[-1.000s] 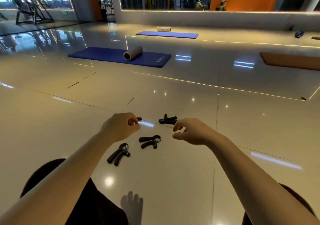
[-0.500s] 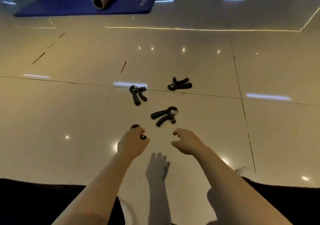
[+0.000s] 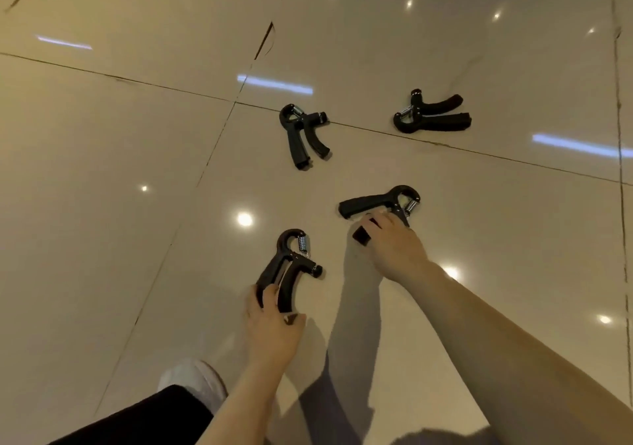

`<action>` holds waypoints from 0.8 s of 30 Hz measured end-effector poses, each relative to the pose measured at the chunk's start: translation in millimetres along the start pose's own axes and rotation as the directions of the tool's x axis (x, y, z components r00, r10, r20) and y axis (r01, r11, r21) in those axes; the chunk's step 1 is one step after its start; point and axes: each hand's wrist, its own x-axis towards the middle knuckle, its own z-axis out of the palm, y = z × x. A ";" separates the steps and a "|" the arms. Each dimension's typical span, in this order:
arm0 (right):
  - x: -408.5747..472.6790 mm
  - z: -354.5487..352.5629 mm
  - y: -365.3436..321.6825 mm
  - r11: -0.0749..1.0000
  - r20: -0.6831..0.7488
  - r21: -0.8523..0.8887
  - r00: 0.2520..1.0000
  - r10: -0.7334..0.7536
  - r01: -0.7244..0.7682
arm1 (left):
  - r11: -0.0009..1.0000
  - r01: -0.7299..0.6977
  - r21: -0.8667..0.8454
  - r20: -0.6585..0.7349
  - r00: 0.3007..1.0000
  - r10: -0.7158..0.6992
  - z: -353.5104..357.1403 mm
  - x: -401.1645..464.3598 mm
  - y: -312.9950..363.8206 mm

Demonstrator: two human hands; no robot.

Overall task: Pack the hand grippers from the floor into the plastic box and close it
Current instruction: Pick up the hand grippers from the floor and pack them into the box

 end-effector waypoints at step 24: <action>-86.6 51.7 -26.7 0.951 0.066 -0.167 0.965 -0.254 0.262 | 0.992 0.044 -0.119 -0.146 0.987 -0.061 17.7 -18.5 -2.0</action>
